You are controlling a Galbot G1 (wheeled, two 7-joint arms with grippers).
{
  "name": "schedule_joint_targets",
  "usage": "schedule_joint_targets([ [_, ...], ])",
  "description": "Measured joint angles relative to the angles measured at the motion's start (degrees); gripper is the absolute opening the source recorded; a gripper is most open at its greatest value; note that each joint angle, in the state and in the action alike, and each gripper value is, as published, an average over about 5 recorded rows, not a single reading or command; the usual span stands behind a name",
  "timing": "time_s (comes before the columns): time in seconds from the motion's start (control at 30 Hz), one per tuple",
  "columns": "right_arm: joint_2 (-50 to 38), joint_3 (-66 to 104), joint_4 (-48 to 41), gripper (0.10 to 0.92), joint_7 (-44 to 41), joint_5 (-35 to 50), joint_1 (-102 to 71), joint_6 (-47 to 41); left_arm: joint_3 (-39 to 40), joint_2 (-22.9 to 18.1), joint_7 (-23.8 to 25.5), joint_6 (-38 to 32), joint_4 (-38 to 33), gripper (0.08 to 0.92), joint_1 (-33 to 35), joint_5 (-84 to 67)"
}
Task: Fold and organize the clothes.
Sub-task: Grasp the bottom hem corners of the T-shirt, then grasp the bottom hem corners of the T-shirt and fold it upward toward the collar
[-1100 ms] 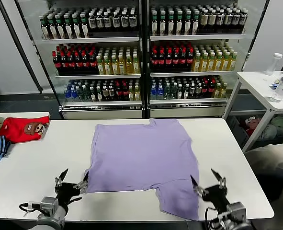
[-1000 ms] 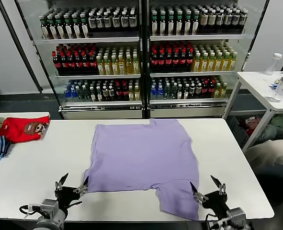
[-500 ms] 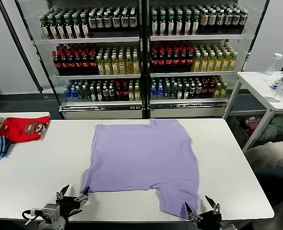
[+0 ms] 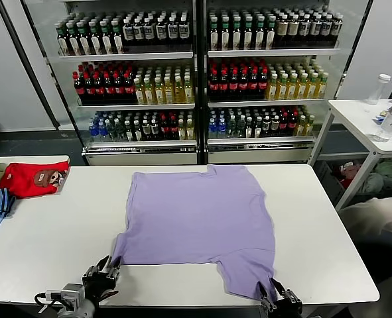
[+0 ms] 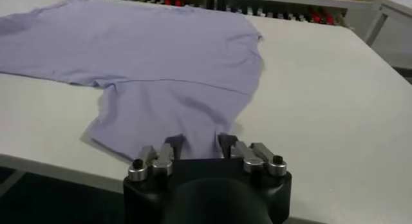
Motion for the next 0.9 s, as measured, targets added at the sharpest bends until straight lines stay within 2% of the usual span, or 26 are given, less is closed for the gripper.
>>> schedule_joint_targets([
  [0.1, -0.63, 0.90, 0.53, 0.137, -0.44, 1.25, -0.47, 0.08, -0.14, -0.04, 0.15, 0.00, -0.35, 0.195, 0.39, -0.14],
  [0.27, -2.09, 3.96, 3.19, 0.115, -1.37, 3.24, -3.08, 0.08, -0.60, 0.53, -0.20, -0.04, -1.74, 0.100, 1.70, -0.47],
  [0.53, -3.93, 9.18, 9.54, 0.115, -2.23, 4.07, -10.55, 0.80, -1.59, 2.81, -2.79, 0.29, -7.91, 0.096, 8.37, -0.99],
  [0.73, -4.79, 9.89, 11.10, 0.115, -1.97, 4.83, -10.34, 1.08, -2.73, 4.88, -5.61, -0.72, -12.27, 0.096, 14.39, -0.49],
  [0.9, -4.97, 8.17, 10.06, 0.115, -1.20, 6.02, -4.25, 0.11, -3.02, 4.59, -5.86, -2.37, -12.47, 0.096, 13.27, -0.01],
])
